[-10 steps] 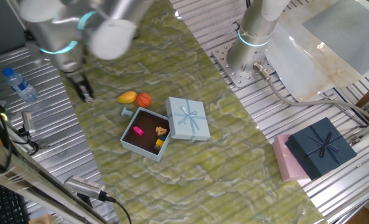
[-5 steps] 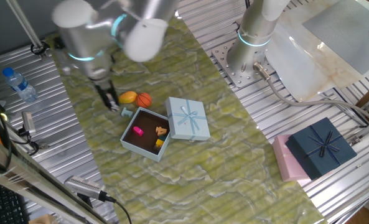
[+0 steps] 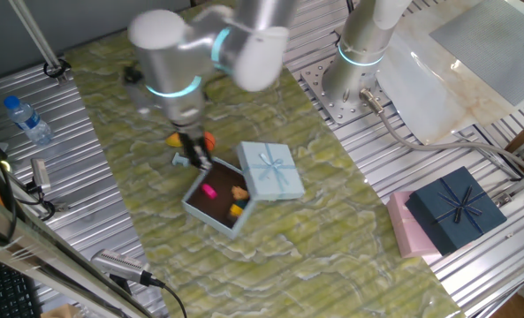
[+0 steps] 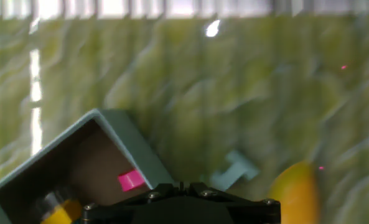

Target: Take everything out of the gift box

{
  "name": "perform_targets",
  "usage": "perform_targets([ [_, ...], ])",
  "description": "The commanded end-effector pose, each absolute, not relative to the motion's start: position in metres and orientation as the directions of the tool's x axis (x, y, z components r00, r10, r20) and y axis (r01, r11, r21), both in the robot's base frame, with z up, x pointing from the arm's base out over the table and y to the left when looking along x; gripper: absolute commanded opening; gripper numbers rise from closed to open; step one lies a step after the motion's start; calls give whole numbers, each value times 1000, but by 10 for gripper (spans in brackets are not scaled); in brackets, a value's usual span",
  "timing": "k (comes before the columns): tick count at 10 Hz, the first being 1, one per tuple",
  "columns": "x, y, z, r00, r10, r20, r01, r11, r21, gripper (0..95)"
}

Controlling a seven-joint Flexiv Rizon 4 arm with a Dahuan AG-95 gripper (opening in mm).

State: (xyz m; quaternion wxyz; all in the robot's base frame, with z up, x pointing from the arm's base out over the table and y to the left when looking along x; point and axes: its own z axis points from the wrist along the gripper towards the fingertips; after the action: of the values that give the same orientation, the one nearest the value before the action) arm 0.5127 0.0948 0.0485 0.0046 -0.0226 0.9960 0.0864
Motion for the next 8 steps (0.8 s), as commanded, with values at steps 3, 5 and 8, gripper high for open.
perform_targets([
  [3,500,107,49,-998,-57,-15,-59,989,136,0],
  [5,500,107,49,-997,-72,-10,-73,992,101,0],
  [8,499,104,48,-992,-122,-9,-122,993,3,0],
])
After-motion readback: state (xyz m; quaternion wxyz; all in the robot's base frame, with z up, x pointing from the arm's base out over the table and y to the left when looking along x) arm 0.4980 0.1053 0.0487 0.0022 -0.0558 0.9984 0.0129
